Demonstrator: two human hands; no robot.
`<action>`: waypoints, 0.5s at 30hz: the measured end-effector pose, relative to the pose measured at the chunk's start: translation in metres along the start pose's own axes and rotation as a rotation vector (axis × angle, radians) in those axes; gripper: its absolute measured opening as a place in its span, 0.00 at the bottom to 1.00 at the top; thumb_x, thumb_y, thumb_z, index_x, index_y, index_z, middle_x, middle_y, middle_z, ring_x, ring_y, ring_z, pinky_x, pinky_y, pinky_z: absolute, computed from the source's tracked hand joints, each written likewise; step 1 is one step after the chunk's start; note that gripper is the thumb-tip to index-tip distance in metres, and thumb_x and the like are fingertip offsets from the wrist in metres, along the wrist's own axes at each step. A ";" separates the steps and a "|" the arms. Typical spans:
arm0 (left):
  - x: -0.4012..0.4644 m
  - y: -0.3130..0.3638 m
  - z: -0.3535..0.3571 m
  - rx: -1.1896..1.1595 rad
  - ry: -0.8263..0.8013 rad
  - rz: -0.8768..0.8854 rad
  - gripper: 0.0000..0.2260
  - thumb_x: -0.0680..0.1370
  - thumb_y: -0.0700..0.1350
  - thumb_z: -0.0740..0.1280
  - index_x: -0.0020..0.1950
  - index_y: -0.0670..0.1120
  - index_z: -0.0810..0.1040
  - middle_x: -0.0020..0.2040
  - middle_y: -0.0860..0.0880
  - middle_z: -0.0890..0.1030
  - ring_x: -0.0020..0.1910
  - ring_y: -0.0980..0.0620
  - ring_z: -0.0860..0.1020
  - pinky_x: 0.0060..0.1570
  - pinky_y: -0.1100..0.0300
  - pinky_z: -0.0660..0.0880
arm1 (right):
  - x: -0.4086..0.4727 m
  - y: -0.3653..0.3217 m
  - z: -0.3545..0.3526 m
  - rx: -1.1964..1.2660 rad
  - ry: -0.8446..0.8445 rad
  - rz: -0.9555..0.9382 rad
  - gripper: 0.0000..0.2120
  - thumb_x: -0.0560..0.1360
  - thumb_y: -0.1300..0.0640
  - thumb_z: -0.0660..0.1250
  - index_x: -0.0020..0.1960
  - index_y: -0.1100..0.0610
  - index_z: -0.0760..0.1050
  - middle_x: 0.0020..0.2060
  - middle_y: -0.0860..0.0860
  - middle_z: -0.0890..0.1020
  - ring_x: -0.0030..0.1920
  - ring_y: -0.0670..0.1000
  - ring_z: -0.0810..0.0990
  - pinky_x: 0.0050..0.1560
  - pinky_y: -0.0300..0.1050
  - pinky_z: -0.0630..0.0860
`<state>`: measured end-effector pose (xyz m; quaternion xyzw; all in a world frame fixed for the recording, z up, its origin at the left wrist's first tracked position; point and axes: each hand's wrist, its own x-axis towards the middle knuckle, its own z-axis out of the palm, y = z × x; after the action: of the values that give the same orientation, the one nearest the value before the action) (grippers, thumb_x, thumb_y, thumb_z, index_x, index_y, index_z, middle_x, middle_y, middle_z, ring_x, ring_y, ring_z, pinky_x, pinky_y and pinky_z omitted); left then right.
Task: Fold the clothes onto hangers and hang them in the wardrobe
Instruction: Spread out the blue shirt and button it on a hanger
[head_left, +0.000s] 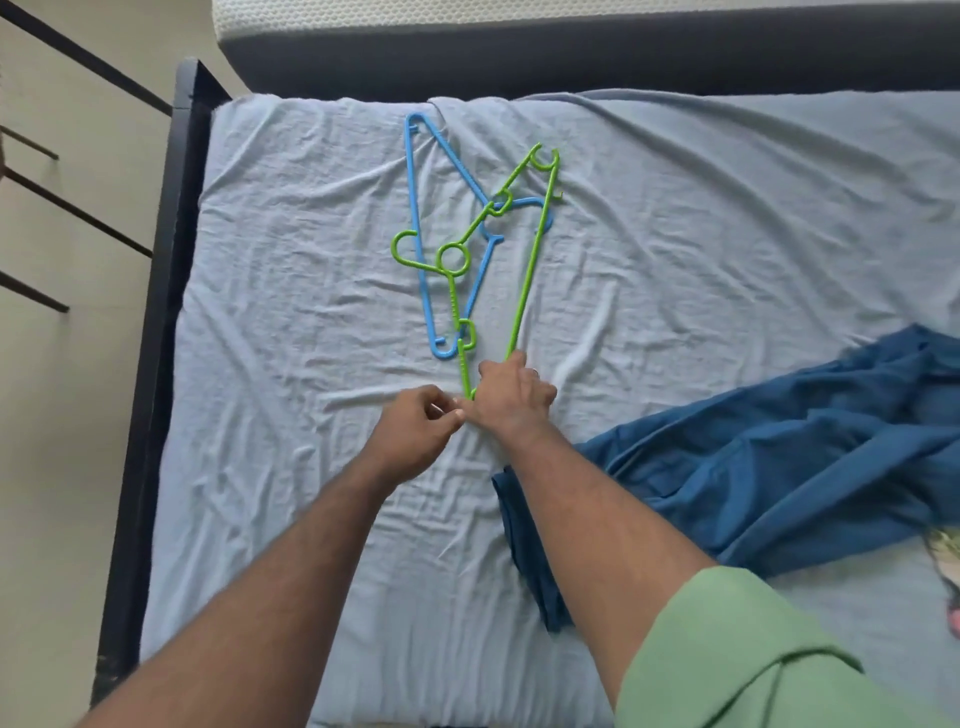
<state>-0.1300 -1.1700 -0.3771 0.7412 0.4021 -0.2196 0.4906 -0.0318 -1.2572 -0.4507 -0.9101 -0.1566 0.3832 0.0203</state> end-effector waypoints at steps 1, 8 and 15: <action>-0.002 -0.002 0.003 0.012 -0.007 -0.020 0.06 0.79 0.48 0.70 0.48 0.46 0.79 0.44 0.47 0.82 0.44 0.48 0.82 0.32 0.61 0.70 | -0.006 0.006 0.002 0.011 -0.020 0.033 0.25 0.74 0.41 0.70 0.66 0.52 0.75 0.64 0.55 0.69 0.62 0.58 0.76 0.53 0.55 0.73; -0.016 0.014 0.030 -0.205 -0.102 -0.233 0.30 0.78 0.62 0.68 0.72 0.47 0.68 0.65 0.48 0.76 0.61 0.48 0.78 0.52 0.48 0.79 | -0.073 0.074 0.017 0.428 0.114 -0.036 0.05 0.74 0.57 0.66 0.48 0.56 0.78 0.50 0.56 0.72 0.48 0.61 0.78 0.51 0.50 0.75; -0.039 0.066 0.100 -0.402 -0.118 -0.062 0.22 0.82 0.50 0.67 0.73 0.46 0.66 0.56 0.43 0.83 0.50 0.47 0.84 0.45 0.49 0.80 | -0.156 0.131 0.039 0.923 0.147 -0.060 0.08 0.73 0.56 0.76 0.44 0.48 0.78 0.39 0.42 0.75 0.40 0.36 0.77 0.42 0.28 0.70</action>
<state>-0.0923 -1.2881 -0.3549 0.6013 0.4311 -0.1931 0.6444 -0.1264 -1.4316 -0.3914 -0.8256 0.0058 0.3466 0.4452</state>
